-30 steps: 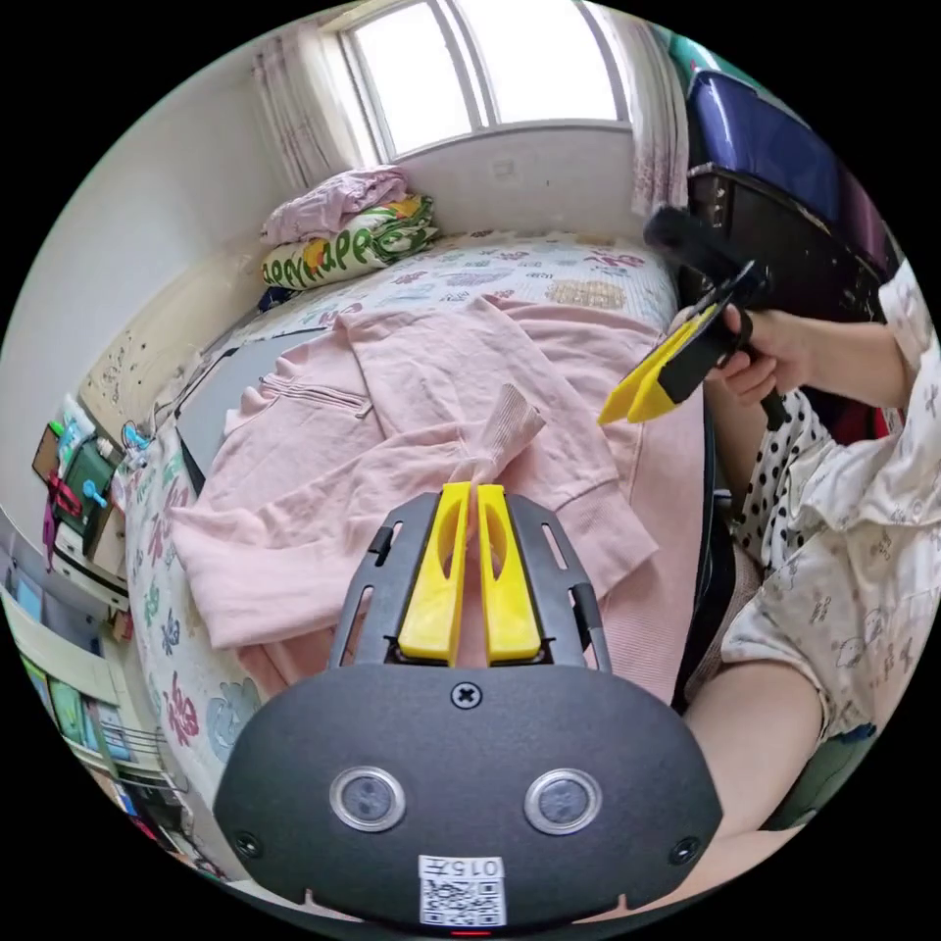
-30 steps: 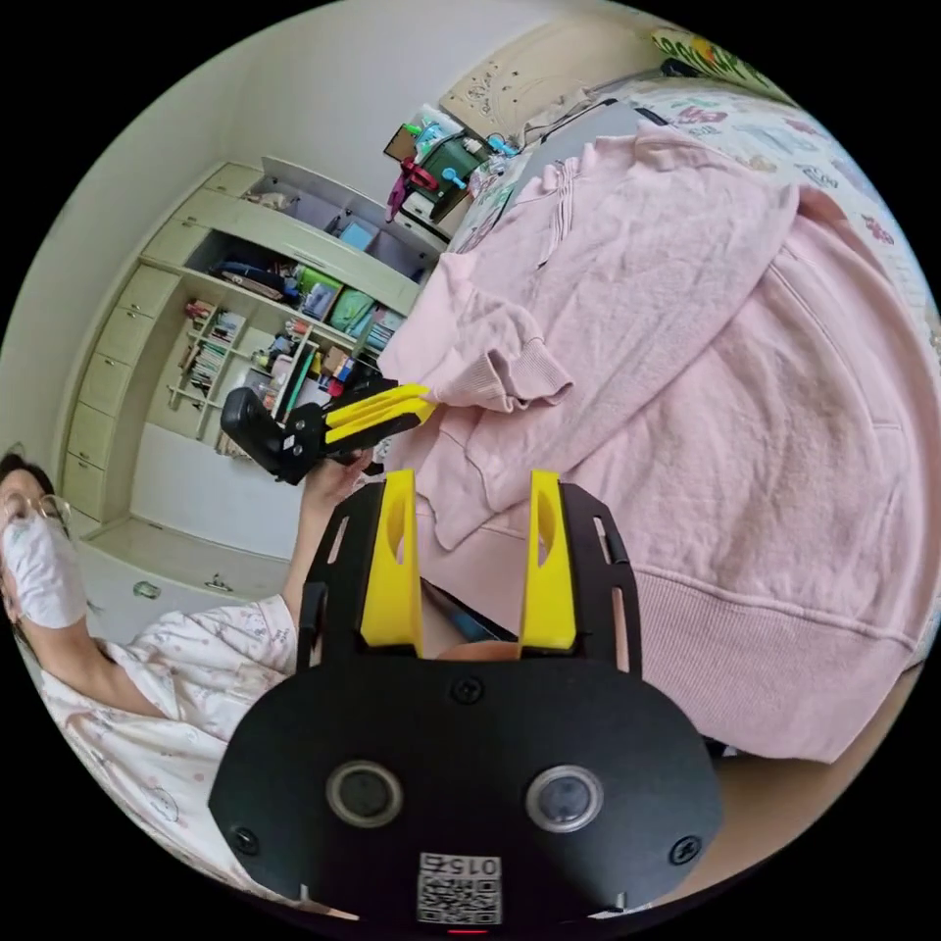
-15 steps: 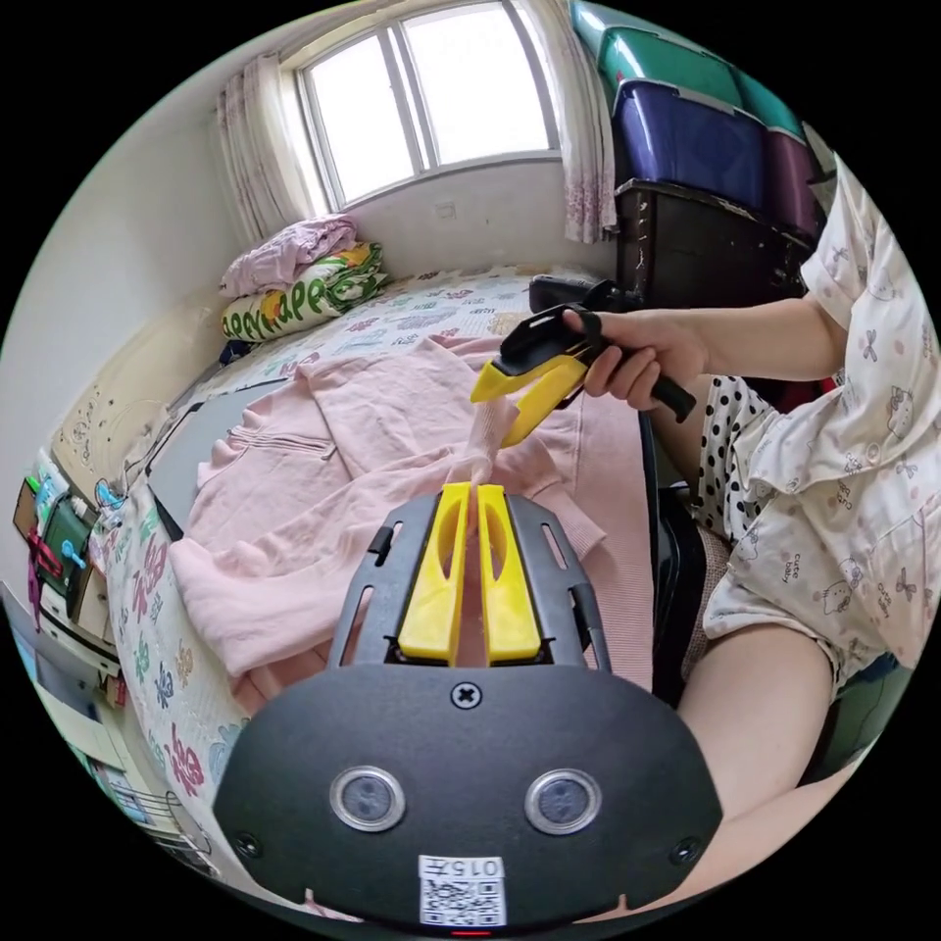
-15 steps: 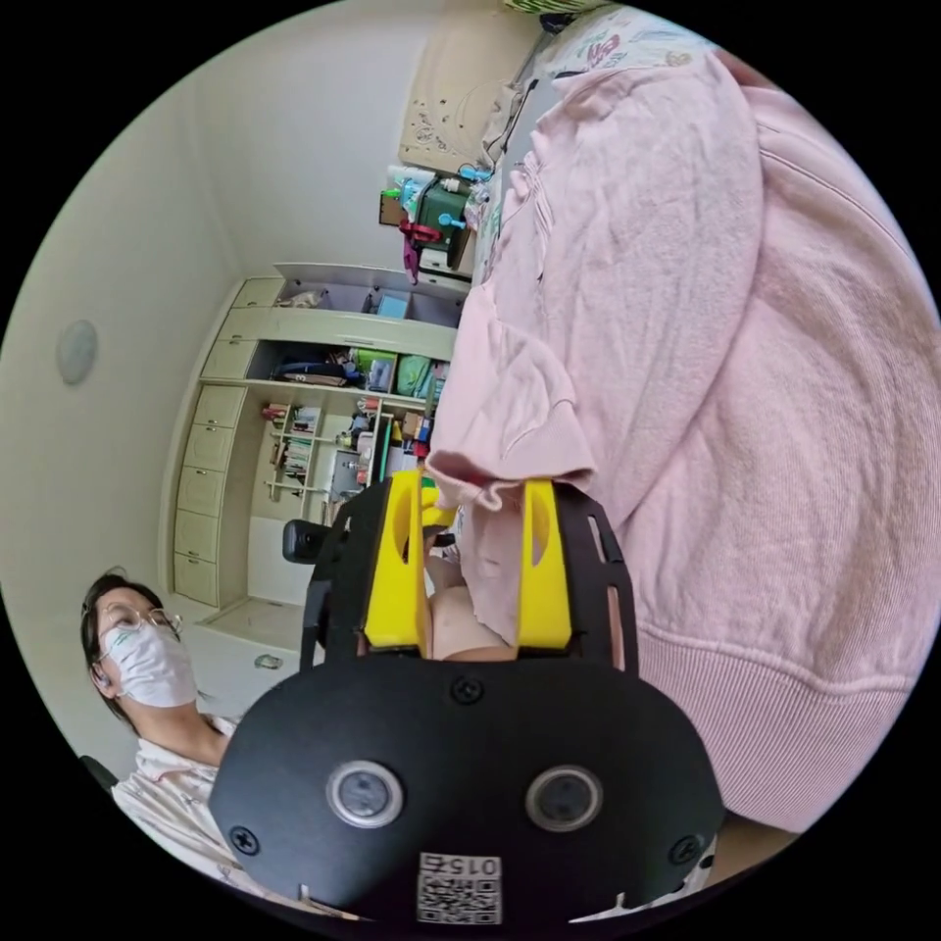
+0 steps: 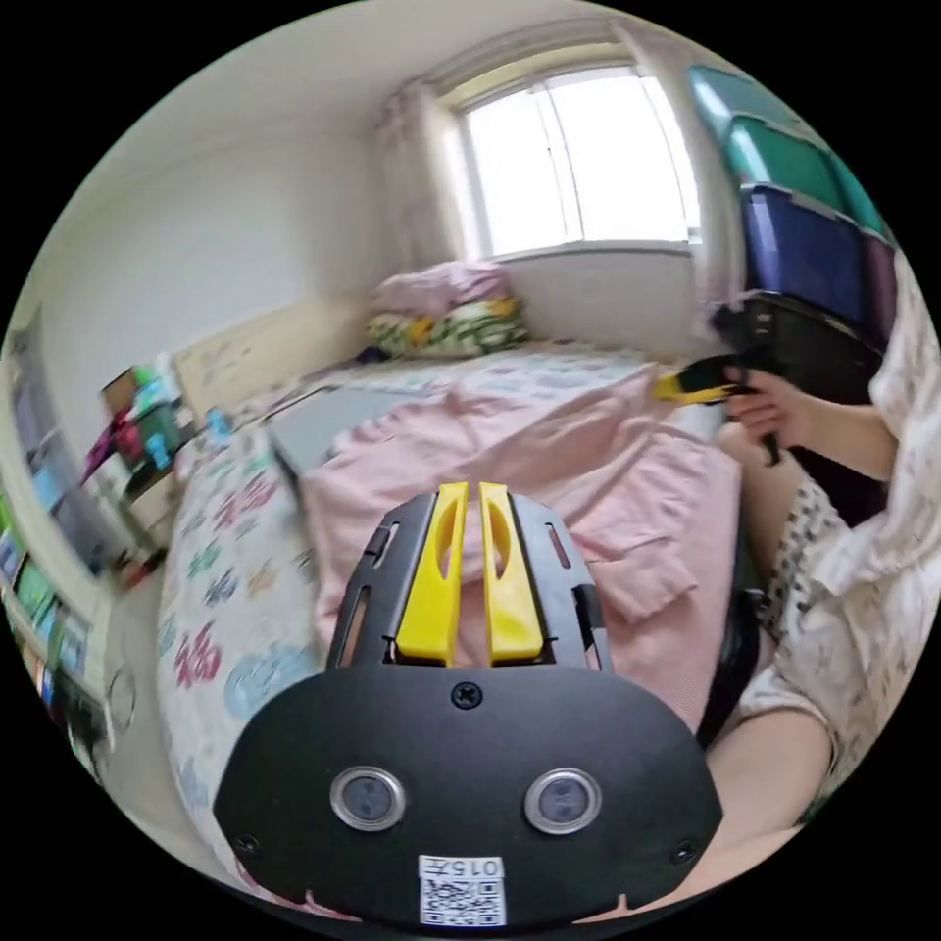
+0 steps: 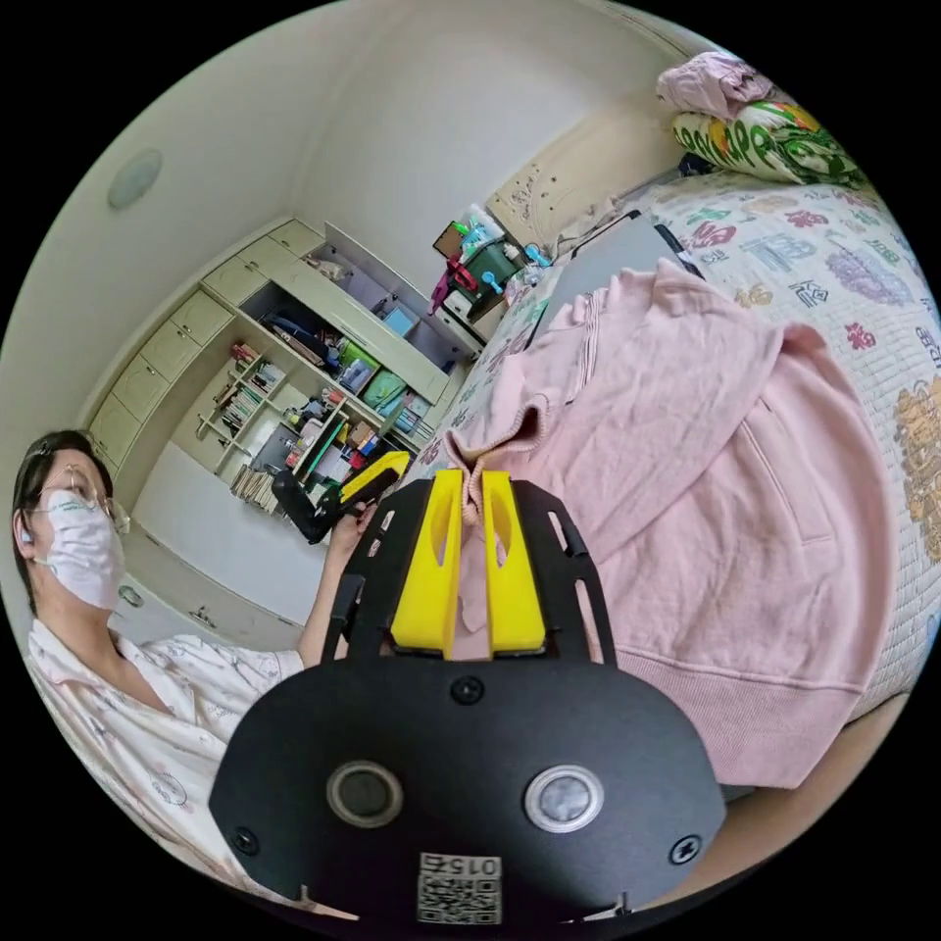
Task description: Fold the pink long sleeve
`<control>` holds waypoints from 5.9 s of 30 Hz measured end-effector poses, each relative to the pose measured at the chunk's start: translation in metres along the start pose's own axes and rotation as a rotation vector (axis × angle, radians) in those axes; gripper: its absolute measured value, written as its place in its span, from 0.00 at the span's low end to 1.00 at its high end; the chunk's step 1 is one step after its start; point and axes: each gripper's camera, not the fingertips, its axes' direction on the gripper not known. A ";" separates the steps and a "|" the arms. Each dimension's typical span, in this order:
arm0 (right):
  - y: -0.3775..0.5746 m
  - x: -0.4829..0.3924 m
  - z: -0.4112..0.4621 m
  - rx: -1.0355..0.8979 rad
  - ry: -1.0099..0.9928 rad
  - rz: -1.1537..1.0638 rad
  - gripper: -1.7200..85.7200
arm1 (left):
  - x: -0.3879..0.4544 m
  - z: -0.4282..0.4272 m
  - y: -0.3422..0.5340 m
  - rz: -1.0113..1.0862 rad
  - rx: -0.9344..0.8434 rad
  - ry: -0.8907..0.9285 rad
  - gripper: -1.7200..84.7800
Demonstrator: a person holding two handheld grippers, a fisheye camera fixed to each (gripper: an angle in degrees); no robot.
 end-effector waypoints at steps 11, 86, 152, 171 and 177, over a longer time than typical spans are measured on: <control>0.120 0.117 0.083 -0.083 0.053 0.130 0.07 | -0.170 0.075 0.219 -0.671 -0.257 -0.049 0.08; 0.194 0.103 0.409 -0.384 0.384 -0.190 0.12 | 0.082 0.299 0.028 0.017 -0.234 0.702 0.14; -0.172 -0.192 0.509 0.013 0.336 -0.405 0.12 | -0.323 0.259 -0.081 -0.364 -0.030 0.120 0.18; -0.299 0.091 0.783 -0.306 0.644 -0.264 0.09 | -0.420 0.509 -0.097 -0.459 -0.489 -0.010 0.14; -0.258 0.101 0.700 -0.204 0.553 -0.268 0.08 | -0.377 0.470 -0.112 -0.342 -0.450 -0.052 0.05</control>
